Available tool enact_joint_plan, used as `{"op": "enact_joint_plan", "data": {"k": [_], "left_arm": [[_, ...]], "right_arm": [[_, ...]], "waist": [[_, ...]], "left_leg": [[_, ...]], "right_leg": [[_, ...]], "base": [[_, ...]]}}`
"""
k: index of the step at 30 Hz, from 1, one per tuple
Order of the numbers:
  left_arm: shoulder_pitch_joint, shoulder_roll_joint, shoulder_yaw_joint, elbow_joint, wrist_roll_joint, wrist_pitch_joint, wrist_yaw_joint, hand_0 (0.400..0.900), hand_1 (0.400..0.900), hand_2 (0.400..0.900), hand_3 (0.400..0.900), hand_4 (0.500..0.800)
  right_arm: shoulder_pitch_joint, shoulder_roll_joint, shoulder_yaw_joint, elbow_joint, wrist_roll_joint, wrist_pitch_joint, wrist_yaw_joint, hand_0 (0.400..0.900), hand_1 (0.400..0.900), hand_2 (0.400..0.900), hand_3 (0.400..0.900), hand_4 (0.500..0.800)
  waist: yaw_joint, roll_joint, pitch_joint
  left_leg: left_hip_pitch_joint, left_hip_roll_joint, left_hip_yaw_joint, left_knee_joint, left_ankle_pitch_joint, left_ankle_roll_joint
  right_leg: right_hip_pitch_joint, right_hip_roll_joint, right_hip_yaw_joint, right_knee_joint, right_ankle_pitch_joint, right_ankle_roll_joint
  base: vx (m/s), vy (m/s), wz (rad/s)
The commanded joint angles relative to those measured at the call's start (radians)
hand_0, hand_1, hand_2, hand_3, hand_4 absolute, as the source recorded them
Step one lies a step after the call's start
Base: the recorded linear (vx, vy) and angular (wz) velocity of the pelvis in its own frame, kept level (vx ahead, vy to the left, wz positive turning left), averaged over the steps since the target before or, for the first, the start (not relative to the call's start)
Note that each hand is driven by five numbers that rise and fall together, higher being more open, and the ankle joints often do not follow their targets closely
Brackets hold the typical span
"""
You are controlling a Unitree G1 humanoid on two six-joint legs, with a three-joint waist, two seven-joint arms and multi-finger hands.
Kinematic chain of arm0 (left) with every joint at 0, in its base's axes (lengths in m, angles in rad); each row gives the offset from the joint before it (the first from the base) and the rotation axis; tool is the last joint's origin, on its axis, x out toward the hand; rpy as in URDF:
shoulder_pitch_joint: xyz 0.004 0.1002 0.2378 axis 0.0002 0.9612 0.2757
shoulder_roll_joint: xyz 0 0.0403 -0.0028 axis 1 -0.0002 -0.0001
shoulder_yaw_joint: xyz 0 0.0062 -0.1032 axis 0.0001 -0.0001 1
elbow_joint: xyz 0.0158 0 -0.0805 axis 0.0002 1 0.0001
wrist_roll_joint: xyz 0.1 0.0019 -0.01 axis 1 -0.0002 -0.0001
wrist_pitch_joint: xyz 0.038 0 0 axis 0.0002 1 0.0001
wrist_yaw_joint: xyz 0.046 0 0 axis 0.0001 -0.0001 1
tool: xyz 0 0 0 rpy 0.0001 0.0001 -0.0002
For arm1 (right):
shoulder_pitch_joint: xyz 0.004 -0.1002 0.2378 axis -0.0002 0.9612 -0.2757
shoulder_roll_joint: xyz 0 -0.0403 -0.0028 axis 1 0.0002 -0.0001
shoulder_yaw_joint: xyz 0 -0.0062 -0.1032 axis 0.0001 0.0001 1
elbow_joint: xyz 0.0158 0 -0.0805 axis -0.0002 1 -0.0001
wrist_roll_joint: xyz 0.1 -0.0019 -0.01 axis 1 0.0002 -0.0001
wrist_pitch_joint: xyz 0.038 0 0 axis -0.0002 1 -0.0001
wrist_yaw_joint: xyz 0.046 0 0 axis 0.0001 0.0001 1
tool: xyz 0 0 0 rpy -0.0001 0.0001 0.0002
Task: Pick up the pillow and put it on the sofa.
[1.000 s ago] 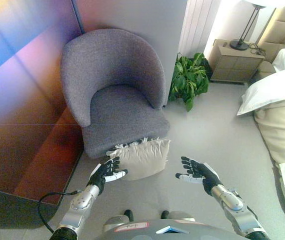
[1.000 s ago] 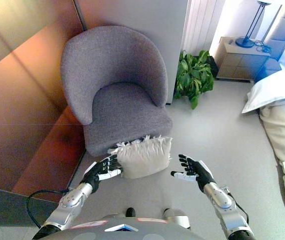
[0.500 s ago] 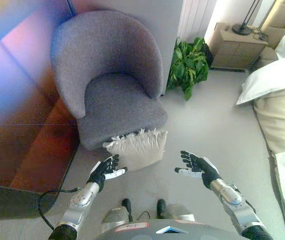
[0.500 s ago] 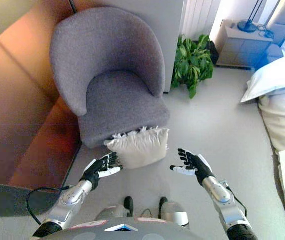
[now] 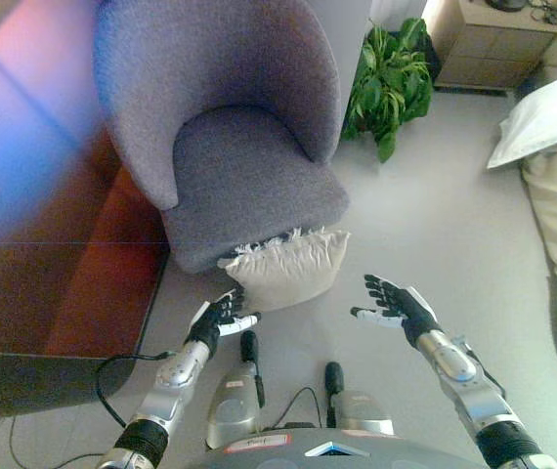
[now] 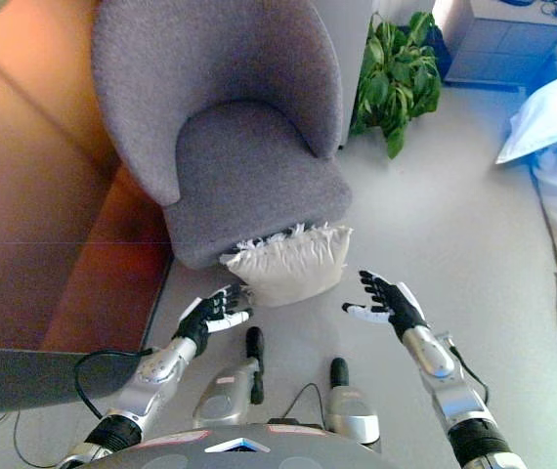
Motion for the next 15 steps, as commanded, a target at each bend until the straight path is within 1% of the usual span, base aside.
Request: {"op": "enact_joint_plan", "data": {"k": [1,2,3,4,5,6,7,8,9,10,11,12,13,14,15], "left_arm": [[-0.033,0.054,0.016,-0.093,-0.031,-0.08,0.031,0.9,0.9,0.9,0.9,0.8],[-0.033,0.055,0.016,-0.093,-0.031,-0.079,0.031,0.9,0.9,0.9,0.9,0.8],[-0.042,0.071,0.017,-0.102,-0.024,-0.079,0.033,0.9,0.9,0.9,0.9,0.8],[-0.046,0.076,0.015,-0.101,-0.021,-0.077,0.032,0.9,0.9,0.9,0.9,0.8],[-0.048,0.079,0.02,-0.096,-0.019,-0.077,0.037,0.9,0.9,0.9,0.9,0.8],[-0.054,0.084,0.025,-0.097,-0.02,-0.076,0.042,0.9,0.9,0.9,0.9,0.8],[-0.054,0.084,0.025,-0.097,-0.02,-0.076,0.042,0.9,0.9,0.9,0.9,0.8],[-0.067,0.093,0.024,-0.102,-0.018,-0.076,0.054,0.9,0.9,0.9,0.9,0.8],[-0.073,0.092,0.024,-0.105,-0.021,-0.078,0.059,0.9,0.9,0.9,0.9,0.8],[-0.079,0.092,0.026,-0.104,-0.021,-0.079,0.065,0.9,0.9,0.9,0.9,0.8],[-0.08,0.092,0.026,-0.103,-0.021,-0.079,0.066,0.9,0.9,0.9,0.9,0.8],[-0.093,0.088,0.026,-0.095,-0.03,-0.081,0.074,0.9,0.9,0.9,0.9,0.8],[-0.098,0.085,0.024,-0.091,-0.034,-0.084,0.076,0.9,0.9,0.9,0.9,0.8],[-0.101,0.082,0.019,-0.09,-0.038,-0.086,0.077,0.9,0.9,0.9,0.9,0.8],[-0.107,0.079,0.014,-0.086,-0.04,-0.087,0.082,0.9,0.9,0.9,0.9,0.8]], "right_arm": [[-0.091,0.018,-0.011,-0.063,0.001,-0.075,-0.027,0.9,0.9,0.9,0.9,0.8],[-0.091,0.019,-0.011,-0.063,0.001,-0.075,-0.027,0.9,0.9,0.9,0.9,0.8],[-0.097,0.029,-0.002,-0.05,0.004,-0.071,-0.022,0.9,0.9,0.9,0.9,0.8],[-0.099,0.034,0.002,-0.04,0.001,-0.071,-0.02,0.9,0.9,0.9,0.9,0.8],[-0.104,0.037,0.005,-0.04,-0.002,-0.07,-0.02,0.9,0.9,0.9,0.9,0.8],[-0.111,0.041,0.006,-0.044,0.0,-0.07,-0.022,0.9,0.9,0.9,0.9,0.8],[-0.111,0.041,0.006,-0.044,0.0,-0.07,-0.022,0.9,0.9,0.9,0.9,0.8],[-0.134,0.046,0.018,-0.049,-0.013,-0.069,-0.027,0.9,0.9,0.9,0.9,0.8],[-0.147,0.045,0.025,-0.051,-0.025,-0.067,-0.033,0.9,0.9,0.9,0.9,0.8],[-0.16,0.047,0.027,-0.048,-0.04,-0.067,-0.041,0.9,0.9,0.9,0.9,0.8],[-0.162,0.047,0.028,-0.047,-0.04,-0.067,-0.041,0.9,0.9,0.9,0.9,0.8],[-0.177,0.048,0.027,-0.053,-0.059,-0.066,-0.057,0.9,0.9,0.9,0.9,0.8],[-0.186,0.043,0.024,-0.051,-0.072,-0.066,-0.071,0.9,0.9,0.9,0.9,0.8],[-0.194,0.037,0.024,-0.051,-0.094,-0.063,-0.082,0.9,0.9,0.9,0.9,0.8],[-0.202,0.03,0.026,-0.051,-0.116,-0.061,-0.096,0.9,0.9,0.9,0.9,0.8]], "waist": [[0.022,-0.076,-0.081],[0.023,-0.079,-0.082],[0.026,-0.095,-0.089],[0.024,-0.105,-0.091],[0.019,-0.109,-0.092],[0.017,-0.104,-0.087],[0.017,-0.103,-0.087],[-0.002,-0.073,-0.054],[-0.01,-0.056,-0.037],[-0.018,-0.042,-0.023],[-0.02,-0.048,-0.02],[-0.036,-0.045,-0.004],[-0.038,-0.036,0.001],[-0.039,-0.032,0.007],[-0.043,-0.031,0.012]], "left_leg": [[-0.168,-0.018,-0.023,0.057,0.117,0.005],[-0.17,-0.019,-0.021,0.06,0.115,0.006],[-0.152,-0.041,-0.011,0.066,0.083,0.037],[-0.133,-0.067,-0.007,0.061,0.058,0.057],[-0.113,-0.092,-0.006,0.051,0.038,0.077],[-0.093,-0.106,-0.005,0.039,0.025,0.094],[-0.094,-0.105,-0.004,0.039,0.025,0.094],[-0.031,-0.121,-0.003,0.009,0.002,0.123],[0.0,-0.119,0.003,-0.009,-0.006,0.134],[0.03,-0.118,-0.001,-0.032,-0.012,0.139],[0.033,-0.126,-0.001,-0.034,-0.011,0.14],[0.091,-0.136,-0.011,-0.07,-0.02,0.138],[0.104,-0.129,-0.017,-0.084,-0.022,0.13],[0.116,-0.126,-0.024,-0.097,-0.025,0.119],[0.127,-0.124,-0.034,-0.104,-0.03,0.109]], "right_leg": [[0.256,-0.017,-0.02,-0.143,-0.057,0.011],[0.252,-0.02,-0.019,-0.138,-0.061,0.012],[0.21,-0.033,-0.019,-0.014,-0.012,0.036],[0.165,-0.05,-0.019,0.073,0.029,0.051],[0.121,-0.056,-0.015,0.165,0.109,0.069],[0.069,-0.056,-0.012,0.274,0.2,0.082],[0.068,-0.055,-0.012,0.274,0.201,0.082],[-0.028,-0.055,-0.045,0.464,0.279,0.093],[-0.082,-0.055,-0.064,0.533,0.283,0.094],[-0.136,-0.054,-0.081,0.573,0.258,0.09],[-0.139,-0.062,-0.081,0.584,0.25,0.091],[-0.192,-0.084,-0.114,0.537,0.199,0.082],[-0.214,-0.095,-0.139,0.471,0.167,0.068],[-0.222,-0.125,-0.161,0.403,0.14,0.063],[-0.22,-0.149,-0.172,0.341,0.13,0.063]], "base": [[0.29,0.113,-0.3],[0.36,0.178,-0.06],[0.35,0.212,0.08],[0.42,0.283,0.16],[0.26,0.235,0.13],[0.16,0.162,0.06],[0.22,0.282,0.04],[0.21,0.291,0.05],[0.3,0.362,0.09],[0.16,0.163,0.07],[0.3,0.117,0.14],[0.29,0.042,0.13],[0.4,0.018,0.17],[0.26,-0.073,0.18],[0.25,-0.17,0.27]]}}
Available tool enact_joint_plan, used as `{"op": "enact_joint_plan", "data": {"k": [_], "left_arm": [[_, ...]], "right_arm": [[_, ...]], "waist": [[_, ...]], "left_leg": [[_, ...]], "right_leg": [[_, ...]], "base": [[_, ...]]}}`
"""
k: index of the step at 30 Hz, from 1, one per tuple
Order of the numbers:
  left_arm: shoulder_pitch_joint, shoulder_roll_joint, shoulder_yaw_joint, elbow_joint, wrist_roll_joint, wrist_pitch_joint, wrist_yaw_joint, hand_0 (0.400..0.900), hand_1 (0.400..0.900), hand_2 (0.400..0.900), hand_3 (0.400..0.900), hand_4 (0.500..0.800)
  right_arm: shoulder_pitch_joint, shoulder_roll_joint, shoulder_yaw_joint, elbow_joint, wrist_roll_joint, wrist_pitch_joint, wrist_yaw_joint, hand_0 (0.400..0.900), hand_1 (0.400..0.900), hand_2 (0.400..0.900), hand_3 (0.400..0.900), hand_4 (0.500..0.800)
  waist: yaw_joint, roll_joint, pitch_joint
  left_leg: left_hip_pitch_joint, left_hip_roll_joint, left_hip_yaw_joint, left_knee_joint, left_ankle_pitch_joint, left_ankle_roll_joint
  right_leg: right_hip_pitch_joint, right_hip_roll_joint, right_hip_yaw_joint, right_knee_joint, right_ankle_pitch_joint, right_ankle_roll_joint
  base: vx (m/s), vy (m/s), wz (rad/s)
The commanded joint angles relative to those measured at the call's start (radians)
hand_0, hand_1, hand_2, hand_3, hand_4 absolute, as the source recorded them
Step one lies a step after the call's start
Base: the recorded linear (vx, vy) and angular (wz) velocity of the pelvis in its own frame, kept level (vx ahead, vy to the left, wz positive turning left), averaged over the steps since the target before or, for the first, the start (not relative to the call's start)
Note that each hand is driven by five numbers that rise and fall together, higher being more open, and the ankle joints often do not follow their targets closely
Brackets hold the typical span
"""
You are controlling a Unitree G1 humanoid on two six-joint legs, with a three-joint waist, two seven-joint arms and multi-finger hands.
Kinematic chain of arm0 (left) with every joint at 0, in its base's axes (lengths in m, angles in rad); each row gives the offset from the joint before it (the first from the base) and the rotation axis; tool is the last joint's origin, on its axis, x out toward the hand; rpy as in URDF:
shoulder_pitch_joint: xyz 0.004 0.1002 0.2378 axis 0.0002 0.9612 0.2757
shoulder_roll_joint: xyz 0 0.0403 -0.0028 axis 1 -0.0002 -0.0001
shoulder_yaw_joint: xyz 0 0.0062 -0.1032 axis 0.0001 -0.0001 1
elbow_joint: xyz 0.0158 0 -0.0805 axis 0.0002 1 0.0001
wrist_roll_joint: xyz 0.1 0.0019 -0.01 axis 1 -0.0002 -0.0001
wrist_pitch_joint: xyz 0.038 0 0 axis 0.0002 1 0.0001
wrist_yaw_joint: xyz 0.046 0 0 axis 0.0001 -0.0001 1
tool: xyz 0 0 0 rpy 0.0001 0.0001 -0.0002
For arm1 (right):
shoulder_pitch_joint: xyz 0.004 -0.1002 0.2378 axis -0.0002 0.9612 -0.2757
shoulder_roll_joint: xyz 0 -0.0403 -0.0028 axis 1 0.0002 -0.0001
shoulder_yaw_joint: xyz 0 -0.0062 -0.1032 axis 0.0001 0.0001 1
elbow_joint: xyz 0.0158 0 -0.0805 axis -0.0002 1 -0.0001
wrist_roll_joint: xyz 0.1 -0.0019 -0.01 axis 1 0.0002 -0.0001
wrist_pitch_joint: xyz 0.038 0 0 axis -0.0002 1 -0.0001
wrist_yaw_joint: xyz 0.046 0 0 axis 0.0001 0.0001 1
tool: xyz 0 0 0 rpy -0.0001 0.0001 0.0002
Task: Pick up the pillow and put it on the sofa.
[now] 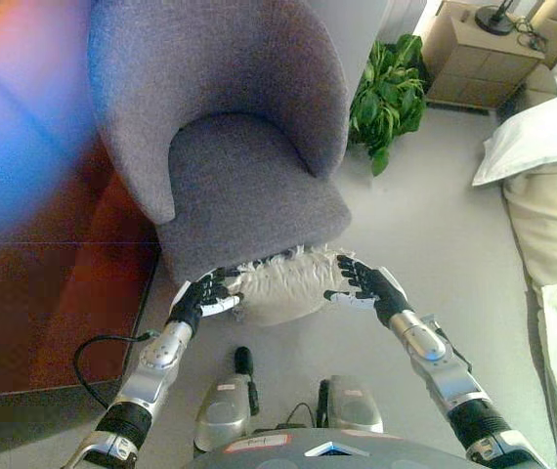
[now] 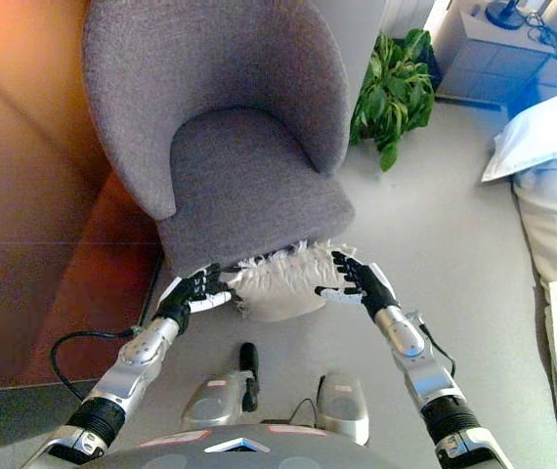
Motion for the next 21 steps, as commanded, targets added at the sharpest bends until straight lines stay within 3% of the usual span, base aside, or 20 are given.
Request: {"op": "enact_joint_plan", "data": {"k": [1,3,5,7,12,15,21], "left_arm": [[-0.051,0.015,-0.002,-0.067,-0.03,-0.088,0.027,0.9,0.9,0.9,0.9,0.8],[-0.071,0.016,-0.008,-0.059,-0.032,-0.098,0.045,0.9,0.9,0.9,0.9,0.8],[-0.083,0.029,-0.008,-0.067,-0.034,-0.1,0.052,0.9,0.9,0.9,0.9,0.8],[-0.102,0.018,-0.008,-0.046,-0.035,-0.103,0.061,0.9,0.9,0.9,0.9,0.8],[-0.137,-0.022,-0.029,-0.043,-0.071,-0.112,0.087,0.9,0.9,0.9,0.9,0.8],[-0.181,-0.04,-0.091,-0.063,-0.087,-0.113,0.094,0.9,0.9,0.9,0.9,0.8],[-0.249,-0.061,-0.135,-0.081,-0.123,-0.123,0.12,0.9,0.9,0.9,0.9,0.8]], "right_arm": [[-0.1,-0.046,-0.022,-0.036,-0.108,-0.063,-0.104,0.9,0.9,0.9,0.9,0.8],[-0.138,-0.069,-0.022,-0.012,-0.184,-0.055,-0.156,0.9,0.9,0.9,0.9,0.8],[-0.155,-0.099,-0.017,-0.026,-0.271,-0.038,-0.176,0.9,0.9,0.9,0.9,0.8],[-0.194,-0.125,0.008,-0.005,-0.349,-0.029,-0.194,0.9,0.9,0.9,0.9,0.8],[-0.27,-0.212,0.042,-0.01,-0.474,-0.017,-0.222,0.9,0.9,0.9,0.9,0.8],[-0.389,-0.294,0.092,0.018,-0.573,-0.001,-0.277,0.9,0.9,0.9,0.9,0.8],[-0.522,-0.357,0.123,0.027,-0.643,0.019,-0.366,0.9,0.9,0.9,0.9,0.8]], "waist": [[-0.02,0.008,0.002],[-0.023,-0.002,0.012],[-0.039,-0.024,0.013],[-0.03,-0.048,0.012],[-0.03,-0.037,0.049],[-0.024,-0.019,0.112],[-0.029,0.014,0.188]], "left_leg": [[0.017,-0.011,-0.064,-0.082,0.014,-0.046],[0.034,-0.004,-0.09,-0.089,-0.018,-0.084],[0.055,-0.005,-0.115,-0.092,-0.035,-0.098],[0.057,-0.004,-0.129,-0.087,-0.048,-0.113],[0.003,0.042,-0.197,-0.06,-0.041,-0.135],[-0.088,0.058,-0.251,-0.044,-0.016,-0.148],[-0.251,0.039,-0.231,0.056,-0.014,-0.153]], "right_leg": [[0.014,-0.045,-0.07,-0.29,0.118,-0.009],[0.004,-0.111,-0.064,-0.573,0.227,0.025],[0.006,-0.117,0.014,-0.642,0.314,0.059],[0.019,-0.108,0.01,-0.667,0.318,0.066],[-0.03,-0.086,-0.04,-0.563,0.26,0.047],[-0.102,-0.074,-0.08,-0.488,0.218,0.032],[-0.267,-0.089,-0.069,-0.358,0.19,0.034]], "base": [[0.2,-0.237,0.29],[0.28,-0.32,0.5],[0.28,-0.261,0.62],[0.19,-0.228,0.55],[0.0,-0.244,0.73],[-0.11,-0.218,0.62],[-0.1,-0.032,0.19]]}}
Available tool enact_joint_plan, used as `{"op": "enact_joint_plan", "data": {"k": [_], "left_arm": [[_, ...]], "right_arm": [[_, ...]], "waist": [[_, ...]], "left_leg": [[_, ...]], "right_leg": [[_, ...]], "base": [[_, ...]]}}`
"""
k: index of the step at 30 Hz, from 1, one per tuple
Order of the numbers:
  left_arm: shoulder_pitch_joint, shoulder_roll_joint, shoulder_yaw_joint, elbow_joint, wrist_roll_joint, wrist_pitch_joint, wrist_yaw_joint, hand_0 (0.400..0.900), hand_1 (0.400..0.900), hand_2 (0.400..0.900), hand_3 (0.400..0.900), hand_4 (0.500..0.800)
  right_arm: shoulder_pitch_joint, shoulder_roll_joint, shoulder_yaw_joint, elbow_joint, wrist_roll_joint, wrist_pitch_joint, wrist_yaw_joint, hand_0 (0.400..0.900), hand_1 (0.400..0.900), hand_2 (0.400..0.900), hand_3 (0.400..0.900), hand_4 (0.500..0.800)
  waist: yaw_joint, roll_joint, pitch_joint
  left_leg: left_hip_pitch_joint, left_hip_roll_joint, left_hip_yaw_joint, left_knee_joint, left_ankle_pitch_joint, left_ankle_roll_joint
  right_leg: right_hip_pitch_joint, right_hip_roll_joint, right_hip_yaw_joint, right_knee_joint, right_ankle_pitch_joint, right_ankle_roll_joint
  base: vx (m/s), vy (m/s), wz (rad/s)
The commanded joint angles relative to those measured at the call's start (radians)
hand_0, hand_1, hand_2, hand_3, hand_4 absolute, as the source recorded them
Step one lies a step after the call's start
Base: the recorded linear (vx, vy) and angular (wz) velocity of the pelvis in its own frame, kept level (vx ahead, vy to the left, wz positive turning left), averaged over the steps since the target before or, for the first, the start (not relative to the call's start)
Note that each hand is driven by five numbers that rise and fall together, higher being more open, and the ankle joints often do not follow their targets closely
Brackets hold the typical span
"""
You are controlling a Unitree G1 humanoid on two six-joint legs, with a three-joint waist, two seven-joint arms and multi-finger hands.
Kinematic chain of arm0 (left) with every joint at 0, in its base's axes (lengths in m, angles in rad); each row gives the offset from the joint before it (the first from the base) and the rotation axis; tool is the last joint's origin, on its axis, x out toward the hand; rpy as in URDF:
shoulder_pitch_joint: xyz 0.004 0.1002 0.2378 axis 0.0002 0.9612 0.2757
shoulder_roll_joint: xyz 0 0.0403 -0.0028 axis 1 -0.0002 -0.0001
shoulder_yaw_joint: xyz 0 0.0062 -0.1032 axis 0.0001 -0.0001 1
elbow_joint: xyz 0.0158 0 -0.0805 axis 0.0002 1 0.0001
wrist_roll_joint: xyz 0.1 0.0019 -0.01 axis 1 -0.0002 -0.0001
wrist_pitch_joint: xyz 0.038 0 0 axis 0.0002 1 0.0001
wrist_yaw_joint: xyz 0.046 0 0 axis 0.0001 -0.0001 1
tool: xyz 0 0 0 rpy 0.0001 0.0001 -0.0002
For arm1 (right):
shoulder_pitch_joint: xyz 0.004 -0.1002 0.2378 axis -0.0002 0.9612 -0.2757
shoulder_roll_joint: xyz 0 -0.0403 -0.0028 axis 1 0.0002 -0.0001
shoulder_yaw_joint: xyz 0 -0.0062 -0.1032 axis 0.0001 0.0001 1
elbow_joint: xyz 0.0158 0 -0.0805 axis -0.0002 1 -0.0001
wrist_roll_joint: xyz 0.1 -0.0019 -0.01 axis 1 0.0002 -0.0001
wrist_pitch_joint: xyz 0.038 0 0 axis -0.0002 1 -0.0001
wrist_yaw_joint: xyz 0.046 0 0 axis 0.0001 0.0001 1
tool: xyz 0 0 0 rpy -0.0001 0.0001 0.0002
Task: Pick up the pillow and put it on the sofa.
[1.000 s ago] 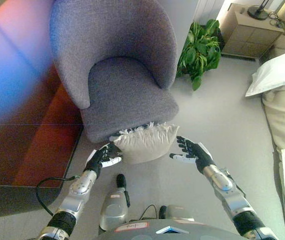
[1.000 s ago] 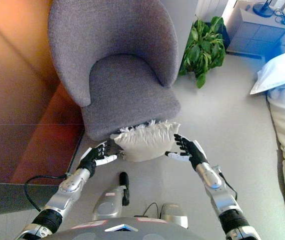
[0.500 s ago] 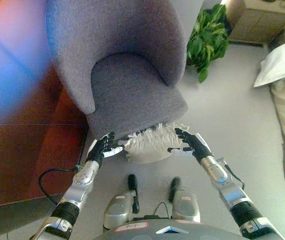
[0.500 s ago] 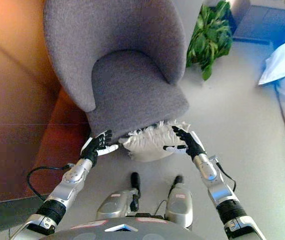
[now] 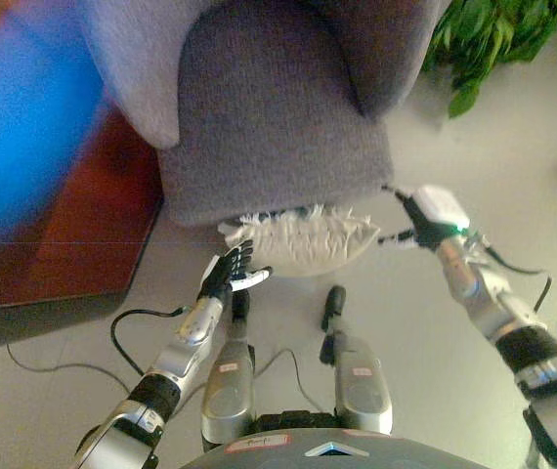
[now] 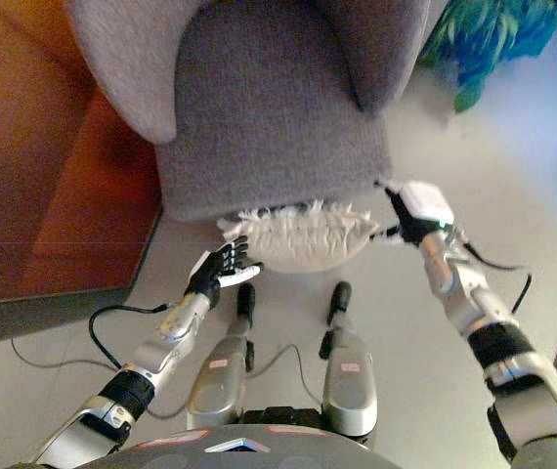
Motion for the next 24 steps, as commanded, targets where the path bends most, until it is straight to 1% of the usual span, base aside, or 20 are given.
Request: {"op": "enact_joint_plan", "data": {"k": [1,3,5,10,15,18,24], "left_arm": [[-0.082,0.022,0.029,-0.09,-0.033,-0.096,0.051,0.9,0.9,0.9,0.9,0.8],[-0.116,0.021,0.022,-0.093,-0.04,-0.103,0.067,0.9,0.9,0.9,0.9,0.8],[-0.145,0.015,0.022,-0.084,-0.037,-0.105,0.081,0.9,0.9,0.9,0.9,0.8],[-0.198,0.013,0.017,-0.083,-0.034,-0.115,0.111,0.9,0.9,0.9,0.9,0.8],[-0.22,0.014,0.011,-0.102,-0.043,-0.118,0.121,0.9,0.9,0.9,0.9,0.8],[-0.227,0.016,0.005,-0.118,-0.053,-0.12,0.122,0.9,0.9,0.9,0.9,0.8],[-0.231,0.028,-0.001,-0.172,-0.082,-0.131,0.128,0.9,0.9,0.9,0.9,0.8]], "right_arm": [[-0.122,-0.029,0.027,-0.044,-0.062,-0.006,-0.112,0.9,0.9,0.9,0.9,0.8],[-0.165,-0.03,0.042,-0.038,-0.058,-0.003,-0.121,0.9,0.9,0.9,0.9,0.8],[-0.186,-0.028,0.055,-0.027,-0.064,0.003,-0.122,0.9,0.9,0.9,0.9,0.8],[-0.234,-0.026,0.064,-0.01,-0.05,0.004,-0.144,0.9,0.9,0.9,0.9,0.8],[-0.261,-0.029,0.081,-0.002,-0.036,0.002,-0.143,0.9,0.9,0.9,0.9,0.8],[-0.284,-0.026,0.085,0.01,-0.032,0.005,-0.151,0.9,0.9,0.9,0.9,0.8],[-0.369,-0.038,0.108,0.058,-0.024,0.016,-0.181,0.9,0.9,0.9,0.9,0.8]], "waist": [[0.009,-0.016,0.017],[0.006,-0.013,0.032],[0.004,-0.015,0.04],[-0.002,-0.017,0.078],[-0.008,-0.021,0.082],[-0.008,-0.018,0.082],[0.0,-0.011,0.082]], "left_leg": [[-0.046,-0.032,0.051,0.113,-0.108,0.027],[-0.128,-0.046,0.07,0.178,-0.117,0.023],[-0.196,-0.051,0.084,0.233,-0.127,0.02],[-0.329,-0.041,0.107,0.342,-0.156,0.013],[-0.46,-0.028,0.112,0.453,-0.198,0.0],[-0.526,-0.025,0.106,0.5,-0.211,-0.008],[-0.652,-0.024,0.093,0.574,-0.227,-0.018]], "right_leg": [[-0.161,-0.105,0.069,0.264,-0.071,0.11],[-0.231,-0.113,0.088,0.323,-0.08,0.112],[-0.281,-0.117,0.1,0.367,-0.086,0.116],[-0.381,-0.128,0.124,0.473,-0.118,0.115],[-0.485,-0.137,0.138,0.561,-0.165,0.105],[-0.55,-0.139,0.151,0.601,-0.182,0.099],[-0.664,-0.138,0.159,0.66,-0.208,0.085]], "base": [[-0.14,0.016,0.09],[-0.14,-0.003,0.08],[-0.1,-0.034,0.06],[-0.07,-0.027,0.04],[-0.04,-0.028,-0.01],[0.0,0.0,0.0],[0.0,0.0,0.0]]}}
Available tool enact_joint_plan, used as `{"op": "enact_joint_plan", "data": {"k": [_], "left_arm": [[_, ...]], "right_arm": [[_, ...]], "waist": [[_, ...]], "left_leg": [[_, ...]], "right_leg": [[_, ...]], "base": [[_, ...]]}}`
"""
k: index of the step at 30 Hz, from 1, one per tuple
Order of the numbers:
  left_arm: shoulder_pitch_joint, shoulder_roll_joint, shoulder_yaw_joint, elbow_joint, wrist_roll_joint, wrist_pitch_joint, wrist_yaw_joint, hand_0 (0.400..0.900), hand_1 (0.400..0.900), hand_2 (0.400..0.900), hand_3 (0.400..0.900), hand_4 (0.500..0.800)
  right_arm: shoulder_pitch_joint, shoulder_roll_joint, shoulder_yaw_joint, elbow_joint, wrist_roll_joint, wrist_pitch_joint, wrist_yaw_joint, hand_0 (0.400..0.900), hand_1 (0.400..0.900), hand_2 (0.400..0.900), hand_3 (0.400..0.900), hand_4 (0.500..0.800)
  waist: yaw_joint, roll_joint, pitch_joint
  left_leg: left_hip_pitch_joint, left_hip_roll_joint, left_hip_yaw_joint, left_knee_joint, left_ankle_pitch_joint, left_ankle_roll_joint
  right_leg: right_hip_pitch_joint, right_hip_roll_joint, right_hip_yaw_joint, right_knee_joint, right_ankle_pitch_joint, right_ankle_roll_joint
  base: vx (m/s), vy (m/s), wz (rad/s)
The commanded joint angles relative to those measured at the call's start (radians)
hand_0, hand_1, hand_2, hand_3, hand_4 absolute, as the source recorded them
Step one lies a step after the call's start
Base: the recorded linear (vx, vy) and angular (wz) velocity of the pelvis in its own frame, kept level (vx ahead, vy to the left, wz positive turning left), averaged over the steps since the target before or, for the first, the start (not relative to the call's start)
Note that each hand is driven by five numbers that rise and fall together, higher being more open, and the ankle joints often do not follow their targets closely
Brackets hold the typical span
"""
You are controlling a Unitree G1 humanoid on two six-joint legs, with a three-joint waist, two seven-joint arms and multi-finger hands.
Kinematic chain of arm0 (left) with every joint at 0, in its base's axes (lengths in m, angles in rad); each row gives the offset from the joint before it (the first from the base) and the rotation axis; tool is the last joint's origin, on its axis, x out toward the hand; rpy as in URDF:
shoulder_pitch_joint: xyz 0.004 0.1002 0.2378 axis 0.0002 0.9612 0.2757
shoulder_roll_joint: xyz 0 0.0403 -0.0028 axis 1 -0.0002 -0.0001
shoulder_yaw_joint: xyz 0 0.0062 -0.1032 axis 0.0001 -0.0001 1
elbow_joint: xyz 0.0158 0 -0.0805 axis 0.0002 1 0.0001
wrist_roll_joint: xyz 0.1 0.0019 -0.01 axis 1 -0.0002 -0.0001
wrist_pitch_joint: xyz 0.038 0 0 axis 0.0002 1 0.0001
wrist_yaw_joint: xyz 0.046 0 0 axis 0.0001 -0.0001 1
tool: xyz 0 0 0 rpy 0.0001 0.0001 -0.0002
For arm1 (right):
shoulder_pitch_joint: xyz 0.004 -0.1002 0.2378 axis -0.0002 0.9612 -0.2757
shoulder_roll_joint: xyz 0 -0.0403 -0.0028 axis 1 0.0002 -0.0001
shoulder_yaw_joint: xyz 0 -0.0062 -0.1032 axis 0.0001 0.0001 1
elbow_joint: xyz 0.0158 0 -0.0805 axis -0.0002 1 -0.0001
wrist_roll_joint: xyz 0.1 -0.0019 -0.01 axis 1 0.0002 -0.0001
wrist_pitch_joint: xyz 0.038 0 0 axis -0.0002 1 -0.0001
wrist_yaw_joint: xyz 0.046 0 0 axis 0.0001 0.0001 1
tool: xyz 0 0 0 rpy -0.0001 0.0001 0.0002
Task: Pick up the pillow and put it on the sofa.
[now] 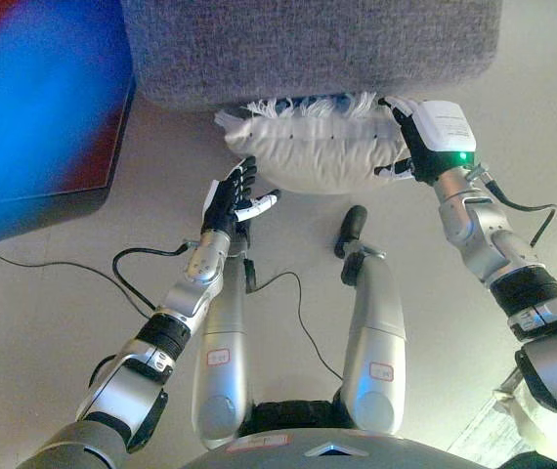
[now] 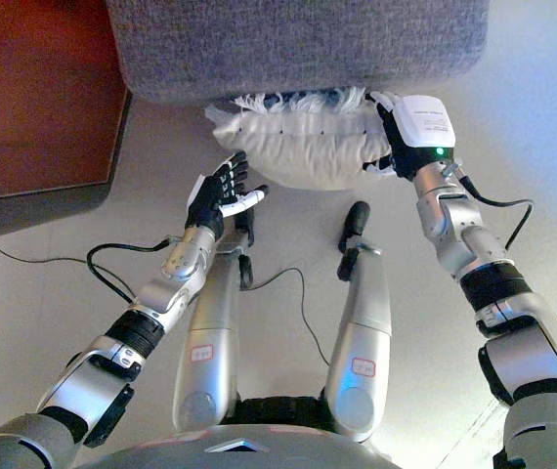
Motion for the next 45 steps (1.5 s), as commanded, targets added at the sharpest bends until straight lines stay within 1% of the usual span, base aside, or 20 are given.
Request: {"op": "enact_joint_plan", "data": {"k": [1,7,13,18,19,22,23,24,28,30,31,36,38,40,42,44,45], "left_arm": [[0.023,0.014,-0.007,-0.16,-0.029,-0.096,0.012,0.9,0.9,0.9,0.9,0.8],[0.027,0.029,-0.019,-0.213,-0.056,-0.095,0.012,0.9,0.9,0.9,0.9,0.8],[0.025,0.044,-0.028,-0.235,-0.084,-0.104,0.019,0.9,0.9,0.9,0.9,0.8],[0.027,0.055,-0.032,-0.253,-0.098,-0.088,0.025,0.9,0.9,0.9,0.9,0.8],[0.032,0.056,-0.032,-0.253,-0.1,-0.083,0.027,0.9,0.9,0.9,0.9,0.8],[0.038,0.062,-0.026,-0.24,-0.104,-0.064,0.028,0.9,0.9,0.9,0.9,0.8],[0.038,0.06,-0.021,-0.242,-0.104,-0.054,0.027,0.9,0.9,0.9,0.9,0.8],[0.037,0.061,-0.014,-0.241,-0.105,-0.052,0.032,0.9,0.9,0.9,0.9,0.8],[0.042,0.065,-0.004,-0.248,-0.101,-0.047,0.031,0.9,0.9,0.9,0.9,0.8],[0.038,0.063,-0.003,-0.244,-0.103,-0.049,0.03,0.9,0.9,0.9,0.9,0.8],[0.033,0.064,-0.002,-0.242,-0.1,-0.049,0.031,0.9,0.9,0.9,0.9,0.8],[0.025,0.058,0.006,-0.221,-0.091,-0.053,0.041,0.9,0.9,0.9,0.9,0.8],[0.025,0.055,0.027,-0.207,-0.06,-0.06,0.078,0.9,0.9,0.9,0.9,0.8],[0.034,0.037,0.058,-0.18,-0.035,-0.062,0.123,0.9,0.9,0.9,0.9,0.8],[0.038,0.022,0.068,-0.149,-0.019,-0.063,0.141,0.9,0.9,0.9,0.9,0.8],[0.038,0.016,0.075,-0.141,-0.011,-0.066,0.149,0.9,0.9,0.9,0.9,0.8],[0.035,0.006,0.086,-0.126,-0.008,-0.071,0.167,0.9,0.9,0.9,0.9,0.8]], "right_arm": [[-0.117,-0.055,0.006,-0.023,0.014,-0.004,-0.101,0.9,0.9,0.9,0.9,0.8],[-0.228,-0.075,0.038,0.034,0.038,0.006,-0.113,0.9,0.9,0.9,0.9,0.8],[-0.339,-0.083,0.096,0.115,0.029,0.029,-0.137,0.9,0.9,0.9,0.9,0.8],[-0.43,-0.067,0.147,0.141,0.028,0.059,-0.112,0.9,0.9,0.9,0.9,0.8],[-0.443,-0.064,0.161,0.145,0.032,0.062,-0.102,0.9,0.9,0.9,0.9,0.8],[-0.522,-0.034,0.21,0.159,0.068,0.077,-0.036,0.9,0.9,0.9,0.9,0.8],[-0.542,-0.02,0.207,0.152,0.096,0.078,-0.026,0.549,0.549,0.549,0.549,0.589],[-0.551,-0.016,0.205,0.145,0.115,0.074,-0.027,0.4,0.4,0.4,0.4,0.5],[-0.572,-0.007,0.211,0.101,0.165,0.06,0.001,0.4,0.4,0.4,0.4,0.5],[-0.568,-0.005,0.2,0.095,0.178,0.051,-0.002,0.4,0.4,0.4,0.4,0.5],[-0.573,-0.003,0.196,0.094,0.181,0.053,0.001,0.4,0.4,0.4,0.4,0.5],[-0.567,0.001,0.183,0.092,0.181,0.047,-0.005,0.4,0.4,0.4,0.4,0.5],[-0.561,0.001,0.171,0.085,0.173,0.049,-0.015,0.4,0.4,0.4,0.4,0.5],[-0.548,0.005,0.155,0.08,0.159,0.056,-0.03,0.4,0.4,0.4,0.4,0.5],[-0.54,0.008,0.139,0.074,0.148,0.059,-0.044,0.4,0.4,0.4,0.4,0.5],[-0.533,0.008,0.13,0.069,0.139,0.061,-0.053,0.4,0.4,0.4,0.4,0.5],[-0.523,0.006,0.117,0.053,0.133,0.059,-0.073,0.4,0.4,0.4,0.4,0.5]], "waist": [[0.008,0.011,-0.003],[0.022,0.02,-0.003],[0.044,0.018,-0.003],[0.054,0.01,-0.003],[0.055,0.006,-0.003],[0.054,-0.008,-0.003],[0.05,-0.012,-0.003],[0.048,-0.017,-0.003],[0.042,-0.03,-0.003],[0.04,-0.033,-0.003],[0.04,-0.034,-0.003],[0.04,-0.035,-0.003],[0.042,-0.034,-0.003],[0.044,-0.035,-0.003],[0.045,-0.036,-0.003],[0.046,-0.036,-0.003],[0.045,-0.037,-0.003]], "left_leg": [[-0.016,0.036,0.028,0.066,-0.117,-0.042],[-0.135,0.018,0.013,0.132,-0.126,-0.042],[-0.223,0.005,-0.003,0.174,-0.132,-0.036],[-0.284,-0.013,-0.023,0.212,-0.141,-0.03],[-0.275,-0.01,-0.021,0.229,-0.177,-0.031],[-0.296,-0.007,-0.021,0.237,-0.18,-0.031],[-0.3,-0.007,-0.02,0.237,-0.179,-0.031],[-0.303,-0.008,-0.02,0.237,-0.179,-0.031],[-0.307,-0.011,-0.019,0.228,-0.173,-0.032],[-0.306,-0.01,-0.019,0.22,-0.169,-0.033],[-0.322,-0.015,-0.022,0.203,-0.13,-0.031],[-0.306,-0.013,-0.018,0.182,-0.121,-0.03],[-0.302,-0.013,-0.018,0.18,-0.119,-0.03],[-0.296,-0.014,-0.018,0.179,-0.117,-0.03],[-0.287,-0.013,-0.017,0.174,-0.114,-0.031],[-0.279,-0.012,-0.015,0.169,-0.112,-0.031],[-0.268,-0.011,-0.012,0.163,-0.107,-0.032]], "right_leg": [[-0.044,-0.016,0.031,0.118,-0.03,0.079],[-0.157,-0.019,0.033,0.176,-0.046,0.071],[-0.237,-0.019,0.032,0.213,-0.062,0.066],[-0.288,-0.021,0.032,0.247,-0.077,0.065],[-0.279,-0.021,0.034,0.267,-0.112,0.073],[-0.295,-0.024,0.031,0.268,-0.113,0.07],[-0.299,-0.022,0.033,0.266,-0.11,0.068],[-0.303,-0.021,0.034,0.263,-0.107,0.067],[-0.306,-0.02,0.036,0.254,-0.105,0.066],[-0.303,-0.02,0.036,0.245,-0.103,0.066],[-0.316,-0.021,0.034,0.227,-0.07,0.057],[-0.304,-0.016,0.035,0.216,-0.065,0.058],[-0.302,-0.014,0.037,0.213,-0.064,0.058],[-0.296,-0.014,0.038,0.214,-0.064,0.058],[-0.29,-0.012,0.041,0.213,-0.062,0.058],[-0.284,-0.012,0.042,0.211,-0.062,0.059],[-0.274,-0.011,0.042,0.204,-0.056,0.061]], "base": [[-0.03,-0.012,0.06],[-0.01,-0.006,0.06],[0.01,0.003,0.02],[0.04,-0.008,0.08],[0.12,-0.003,0.01],[0.04,-0.001,0.0],[0.0,0.0,0.0],[0.0,0.0,0.0],[0.0,0.0,0.0],[-0.04,0.013,0.0],[-0.09,0.034,-0.01],[-0.02,0.017,-0.02],[0.0,0.007,-0.02],[0.0,0.0,0.0],[0.0,0.0,0.0],[0.0,0.0,0.0],[0.0,0.0,0.0]]}}
